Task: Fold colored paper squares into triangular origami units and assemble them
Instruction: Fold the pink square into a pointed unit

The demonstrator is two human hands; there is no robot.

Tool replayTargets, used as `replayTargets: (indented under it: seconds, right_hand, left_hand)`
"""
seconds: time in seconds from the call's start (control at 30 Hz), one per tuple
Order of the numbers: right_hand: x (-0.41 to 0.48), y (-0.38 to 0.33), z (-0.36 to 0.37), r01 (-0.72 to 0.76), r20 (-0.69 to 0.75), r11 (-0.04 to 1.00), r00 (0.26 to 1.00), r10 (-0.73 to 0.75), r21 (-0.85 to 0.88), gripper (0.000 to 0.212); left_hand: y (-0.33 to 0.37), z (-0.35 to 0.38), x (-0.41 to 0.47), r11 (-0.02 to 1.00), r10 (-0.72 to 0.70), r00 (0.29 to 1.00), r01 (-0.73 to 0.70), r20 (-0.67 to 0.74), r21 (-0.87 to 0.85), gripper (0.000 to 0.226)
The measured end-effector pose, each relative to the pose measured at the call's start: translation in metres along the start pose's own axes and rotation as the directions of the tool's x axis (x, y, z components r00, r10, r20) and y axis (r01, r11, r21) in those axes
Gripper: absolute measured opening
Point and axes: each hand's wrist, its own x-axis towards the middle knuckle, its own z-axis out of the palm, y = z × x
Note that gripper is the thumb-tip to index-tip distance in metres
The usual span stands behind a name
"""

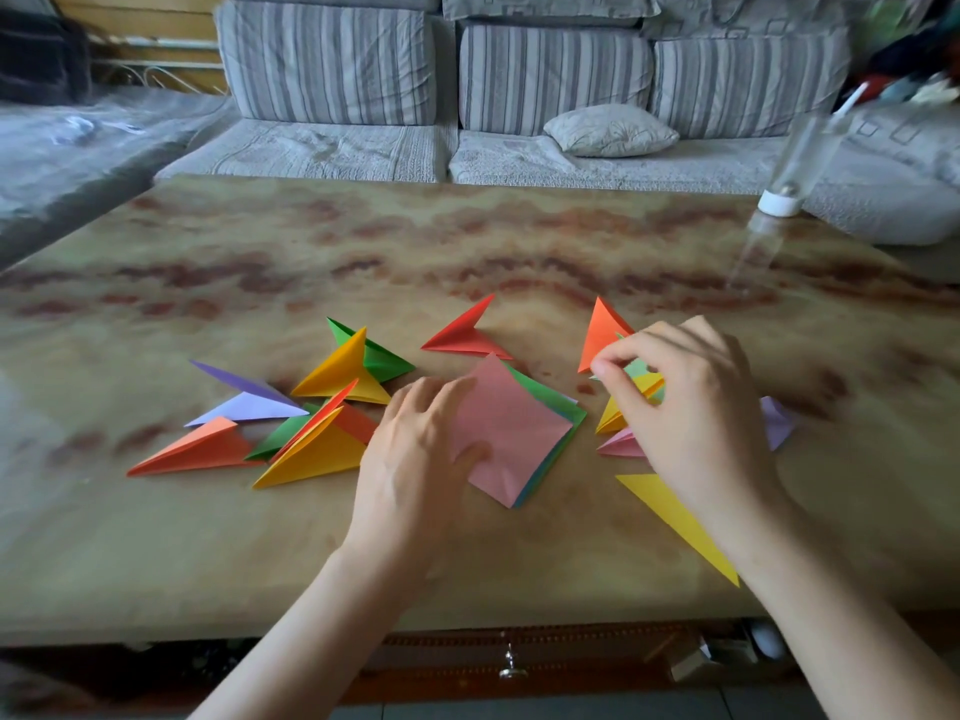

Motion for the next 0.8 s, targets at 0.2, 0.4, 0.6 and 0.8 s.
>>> replayTargets:
  seconds: [0.2, 0.4, 0.6, 0.8]
  right_hand:
    - [-0.006, -0.013, 0.011, -0.006, 0.178, 0.984, 0.984, -0.026, 0.176, 0.016]
    - [-0.008, -0.016, 0.013, -0.159, 0.292, 0.926, 0.955, 0.056, 0.343, 0.038]
    - [-0.003, -0.023, 0.004, -0.37, 0.285, 0.718, 0.927, 0.244, 0.589, 0.022]
    - [-0.002, -0.021, 0.005, -0.413, 0.311, 0.602, 0.911, 0.271, 0.683, 0.022]
  left_hand:
    - [0.006, -0.005, 0.004, 0.969, -0.065, 0.99, 0.033, -0.123, -0.247, 0.035]
    - [0.008, -0.013, 0.008, 0.874, -0.127, 0.988, 0.068, -0.091, -0.481, 0.024]
    - [0.01, -0.022, 0.009, 0.514, -0.295, 0.946, 0.276, 0.135, -0.812, 0.013]
    - [0.009, -0.024, 0.008, 0.236, -0.327, 0.883, 0.423, 0.338, -0.875, 0.028]
